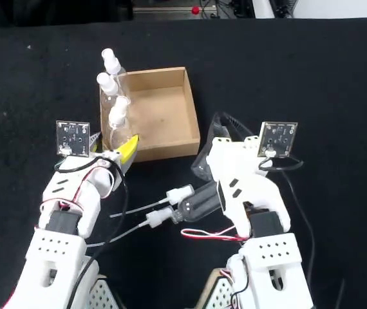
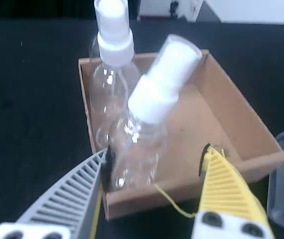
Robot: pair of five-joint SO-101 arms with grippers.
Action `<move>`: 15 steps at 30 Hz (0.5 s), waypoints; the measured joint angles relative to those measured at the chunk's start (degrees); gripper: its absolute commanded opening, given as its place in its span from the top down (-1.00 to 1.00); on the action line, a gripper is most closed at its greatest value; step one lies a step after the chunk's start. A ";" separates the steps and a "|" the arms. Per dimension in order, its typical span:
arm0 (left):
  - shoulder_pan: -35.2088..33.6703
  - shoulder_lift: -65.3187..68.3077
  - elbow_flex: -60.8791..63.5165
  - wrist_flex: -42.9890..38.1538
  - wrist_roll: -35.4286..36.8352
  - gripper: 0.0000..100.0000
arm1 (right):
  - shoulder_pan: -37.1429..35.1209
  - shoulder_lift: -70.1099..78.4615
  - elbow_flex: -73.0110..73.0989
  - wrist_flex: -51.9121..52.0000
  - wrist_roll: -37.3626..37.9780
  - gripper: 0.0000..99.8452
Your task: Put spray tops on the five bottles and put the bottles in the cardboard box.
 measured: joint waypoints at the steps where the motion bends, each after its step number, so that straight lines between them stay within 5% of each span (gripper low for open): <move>1: -0.09 -1.23 -0.97 3.25 0.00 0.45 | 0.00 0.00 0.00 0.00 0.00 0.92; 10: -0.18 -6.59 -15.38 33.93 0.00 0.45 | 0.00 0.00 0.00 0.00 0.00 0.92; 15: -0.26 -6.59 -18.02 44.13 0.00 0.45 | 0.00 0.00 0.00 0.00 0.00 0.92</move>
